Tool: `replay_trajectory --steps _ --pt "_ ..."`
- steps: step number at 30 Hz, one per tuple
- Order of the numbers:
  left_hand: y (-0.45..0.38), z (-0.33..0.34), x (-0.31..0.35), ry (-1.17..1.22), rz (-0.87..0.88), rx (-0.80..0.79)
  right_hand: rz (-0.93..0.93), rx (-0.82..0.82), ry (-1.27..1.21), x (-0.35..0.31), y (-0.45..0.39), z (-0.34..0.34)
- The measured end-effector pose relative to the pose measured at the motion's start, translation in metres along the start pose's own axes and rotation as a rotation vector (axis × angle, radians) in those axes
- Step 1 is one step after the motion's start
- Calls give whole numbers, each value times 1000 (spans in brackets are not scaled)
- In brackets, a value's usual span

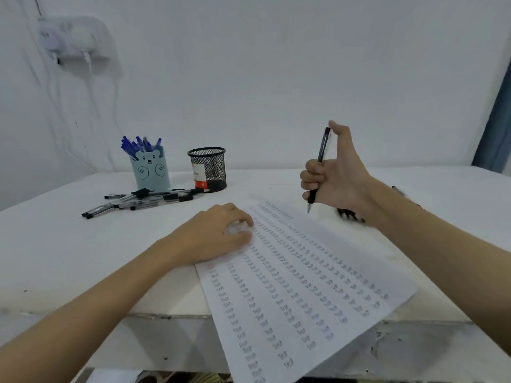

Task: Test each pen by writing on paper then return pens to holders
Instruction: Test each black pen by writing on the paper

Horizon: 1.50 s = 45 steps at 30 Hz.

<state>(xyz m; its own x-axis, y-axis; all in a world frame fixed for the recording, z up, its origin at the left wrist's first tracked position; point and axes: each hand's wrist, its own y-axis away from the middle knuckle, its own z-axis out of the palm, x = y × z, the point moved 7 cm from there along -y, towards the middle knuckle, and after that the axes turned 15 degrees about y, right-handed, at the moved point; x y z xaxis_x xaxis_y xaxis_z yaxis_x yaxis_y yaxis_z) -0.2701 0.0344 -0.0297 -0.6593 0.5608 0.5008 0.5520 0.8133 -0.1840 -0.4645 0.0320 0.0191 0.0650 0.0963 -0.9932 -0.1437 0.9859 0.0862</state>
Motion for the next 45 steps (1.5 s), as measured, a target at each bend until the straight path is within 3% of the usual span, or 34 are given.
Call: replay_trajectory --steps 4,7,13,21,26,45 --pt "-7 -15 8 3 24 8 -94 6 156 -3 -5 1" --pt "-22 -19 10 1 20 20 -59 14 312 6 -17 5" --pt "-59 -5 7 -88 -20 5 -160 160 685 16 -34 6" --pt "-82 8 -3 17 90 146 -257 299 620 34 -53 -2" --pt "-83 9 -9 72 117 182 -345 384 797 33 -56 -5" --pt "-83 10 -12 106 130 185 -483 377 970 28 -50 9"
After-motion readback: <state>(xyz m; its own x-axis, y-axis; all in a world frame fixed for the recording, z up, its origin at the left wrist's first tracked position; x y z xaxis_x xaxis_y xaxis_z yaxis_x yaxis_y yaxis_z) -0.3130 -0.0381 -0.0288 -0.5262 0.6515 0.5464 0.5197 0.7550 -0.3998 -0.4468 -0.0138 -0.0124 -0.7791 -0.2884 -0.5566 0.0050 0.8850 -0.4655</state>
